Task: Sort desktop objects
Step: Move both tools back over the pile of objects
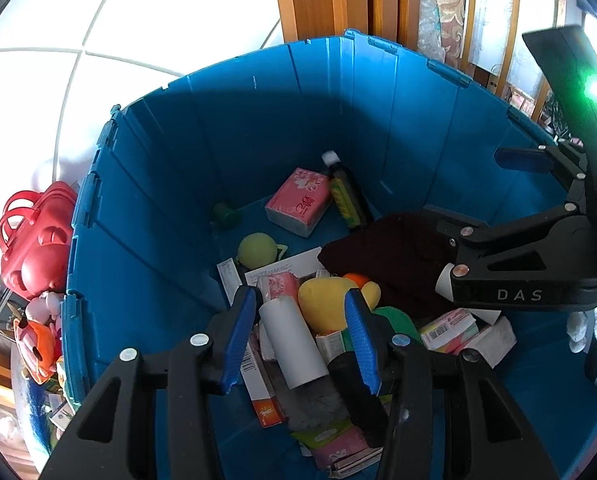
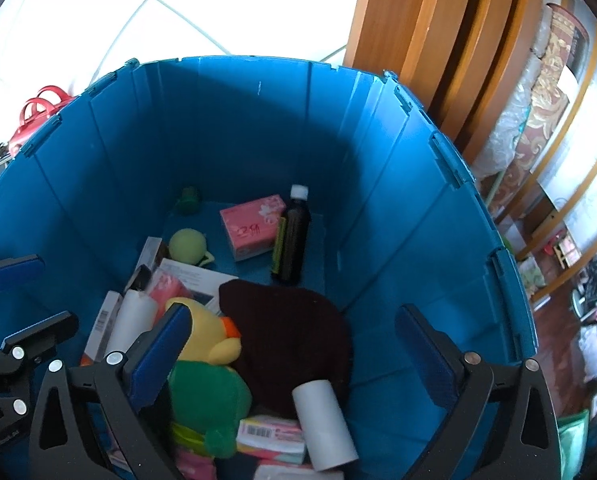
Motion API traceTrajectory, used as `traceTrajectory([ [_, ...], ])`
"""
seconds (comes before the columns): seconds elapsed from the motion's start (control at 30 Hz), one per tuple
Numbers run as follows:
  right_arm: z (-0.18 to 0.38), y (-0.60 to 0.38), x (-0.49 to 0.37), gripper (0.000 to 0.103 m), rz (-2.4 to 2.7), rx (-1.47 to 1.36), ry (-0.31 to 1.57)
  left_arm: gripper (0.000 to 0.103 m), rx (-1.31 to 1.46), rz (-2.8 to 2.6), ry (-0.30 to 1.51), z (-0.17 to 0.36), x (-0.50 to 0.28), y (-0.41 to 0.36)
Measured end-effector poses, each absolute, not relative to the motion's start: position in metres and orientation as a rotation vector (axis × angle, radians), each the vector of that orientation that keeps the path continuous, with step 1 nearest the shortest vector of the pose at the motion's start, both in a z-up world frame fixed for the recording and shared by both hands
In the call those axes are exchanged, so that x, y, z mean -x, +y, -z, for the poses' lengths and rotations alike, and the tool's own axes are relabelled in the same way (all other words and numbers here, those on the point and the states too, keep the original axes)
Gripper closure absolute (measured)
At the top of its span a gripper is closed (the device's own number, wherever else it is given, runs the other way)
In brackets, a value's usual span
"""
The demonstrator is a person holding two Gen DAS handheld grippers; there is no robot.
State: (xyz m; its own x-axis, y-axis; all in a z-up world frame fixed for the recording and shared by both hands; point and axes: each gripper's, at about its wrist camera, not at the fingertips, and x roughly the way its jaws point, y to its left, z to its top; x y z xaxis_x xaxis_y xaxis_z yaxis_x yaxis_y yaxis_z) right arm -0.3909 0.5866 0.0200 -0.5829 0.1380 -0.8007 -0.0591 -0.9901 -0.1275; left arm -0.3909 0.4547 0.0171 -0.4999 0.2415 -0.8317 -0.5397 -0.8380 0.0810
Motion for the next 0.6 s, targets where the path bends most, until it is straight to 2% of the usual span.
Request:
traceTrajectory([
  [0.17,-0.029,0.583,0.387,0.0,-2.749,1.344,-0.132,0.057,1.128,-2.406,0.352,-0.041,0.387,0.438],
  [0.27,-0.049,0.574,0.373,0.0,-2.742,1.243,-0.246,0.057,1.03,-2.451,0.263,-0.062,0.371,0.417],
  [0.37,-0.075,0.57,0.353,0.0,-2.85,1.209,-0.102,0.057,0.95,-2.479,0.212,-0.083,0.351,0.39],
  [0.47,-0.103,0.549,0.325,0.0,-2.942,1.093,-0.083,0.057,0.833,-2.554,0.117,-0.104,0.326,0.35],
  [0.5,-0.109,0.542,0.318,0.0,-2.967,1.055,-0.088,0.052,0.797,-2.58,0.079,-0.109,0.317,0.333],
  [0.53,-0.117,0.531,0.308,0.0,-3.003,1.008,-0.09,0.041,0.775,-2.606,0.055,-0.112,0.31,0.318],
  [0.6,-0.131,0.507,0.288,0.0,-3.084,0.914,-0.081,0.031,0.714,-2.677,0.017,-0.116,0.295,0.287],
])
